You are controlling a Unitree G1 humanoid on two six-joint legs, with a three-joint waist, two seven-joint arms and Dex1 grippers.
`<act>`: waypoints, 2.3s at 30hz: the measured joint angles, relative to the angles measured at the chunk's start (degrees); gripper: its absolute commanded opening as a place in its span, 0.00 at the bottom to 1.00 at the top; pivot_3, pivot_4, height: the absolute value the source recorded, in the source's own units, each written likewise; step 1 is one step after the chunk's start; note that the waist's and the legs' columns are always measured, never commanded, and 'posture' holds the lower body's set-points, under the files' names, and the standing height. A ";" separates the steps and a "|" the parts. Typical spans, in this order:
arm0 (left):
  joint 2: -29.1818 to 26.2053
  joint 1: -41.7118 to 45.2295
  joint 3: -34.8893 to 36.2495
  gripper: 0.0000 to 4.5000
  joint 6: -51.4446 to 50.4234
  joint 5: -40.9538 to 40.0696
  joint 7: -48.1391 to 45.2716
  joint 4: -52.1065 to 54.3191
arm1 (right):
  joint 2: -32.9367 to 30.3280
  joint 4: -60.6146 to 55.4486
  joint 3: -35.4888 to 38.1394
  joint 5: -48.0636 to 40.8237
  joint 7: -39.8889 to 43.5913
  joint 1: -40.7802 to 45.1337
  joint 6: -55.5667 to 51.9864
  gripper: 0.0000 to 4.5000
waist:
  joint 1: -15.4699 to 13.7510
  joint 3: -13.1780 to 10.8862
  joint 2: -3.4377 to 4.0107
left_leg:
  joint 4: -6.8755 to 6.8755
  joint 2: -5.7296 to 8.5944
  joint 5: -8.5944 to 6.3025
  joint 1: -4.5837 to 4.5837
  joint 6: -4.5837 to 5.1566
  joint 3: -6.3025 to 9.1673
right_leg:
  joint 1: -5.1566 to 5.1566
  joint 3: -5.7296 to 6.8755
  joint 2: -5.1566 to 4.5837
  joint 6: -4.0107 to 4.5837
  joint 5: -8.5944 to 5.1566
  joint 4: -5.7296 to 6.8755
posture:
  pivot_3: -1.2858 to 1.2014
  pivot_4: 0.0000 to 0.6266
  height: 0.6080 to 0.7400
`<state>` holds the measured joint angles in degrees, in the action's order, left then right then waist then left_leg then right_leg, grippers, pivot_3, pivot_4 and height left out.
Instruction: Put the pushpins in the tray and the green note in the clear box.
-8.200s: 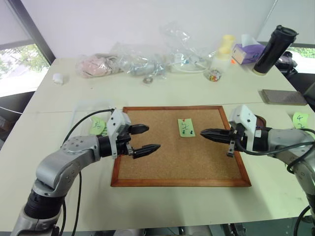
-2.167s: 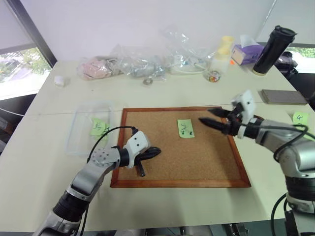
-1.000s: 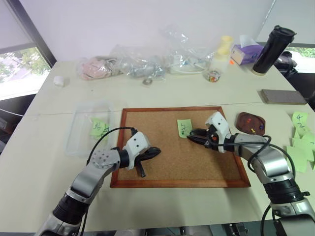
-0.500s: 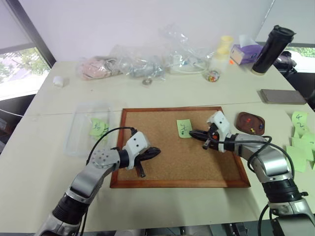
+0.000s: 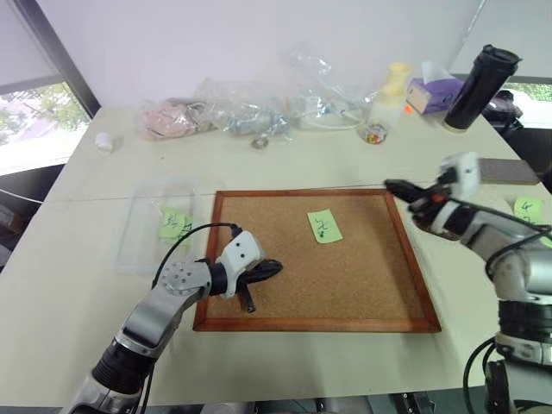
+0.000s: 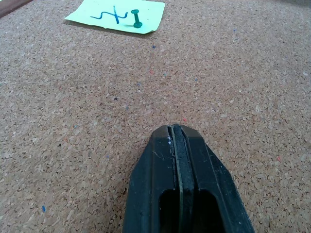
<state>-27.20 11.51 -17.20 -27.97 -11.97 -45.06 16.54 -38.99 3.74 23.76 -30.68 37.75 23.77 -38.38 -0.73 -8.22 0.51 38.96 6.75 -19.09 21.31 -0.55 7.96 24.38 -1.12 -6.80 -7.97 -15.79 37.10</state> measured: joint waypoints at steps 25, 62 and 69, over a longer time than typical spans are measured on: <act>-1.57 -0.56 0.01 0.00 -1.27 0.00 -0.49 1.75 | -1.46 21.88 0.75 7.80 -1.37 -4.34 14.49 0.01 | 0.14 0.03 0.04 | -0.01 -0.04 0.00 -0.07 0.00 -0.06 | -0.05 -0.04 0.01 0.00 0.00 0.01 | 0.52 0.24 1.00; -0.79 0.24 0.03 0.00 -1.14 -0.01 -1.02 0.48 | -5.46 6.01 -0.25 2.84 2.00 -4.38 6.18 0.74 | -0.10 0.09 0.01 | 0.04 -0.02 0.00 -0.07 0.00 -0.01 | -0.12 -0.04 0.00 0.00 0.00 -0.01 | 0.52 0.24 1.00; -0.85 0.23 0.05 0.00 -0.93 0.00 -1.07 0.41 | -4.63 -8.75 -6.57 -0.70 4.57 -7.39 -0.94 0.74 | -0.06 0.09 0.01 | 0.05 -0.03 0.00 -0.06 0.01 -0.01 | -0.11 -0.08 -0.02 0.00 0.00 -0.02 | 0.52 0.24 1.00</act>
<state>-28.05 11.74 -17.14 -28.91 -11.97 -46.13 16.95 -43.62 -5.01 17.19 -31.38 42.32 16.38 -39.33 -0.80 -8.13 0.52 39.01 6.72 -19.09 21.25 -0.55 7.95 24.27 -1.20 -6.81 -7.97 -15.79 37.08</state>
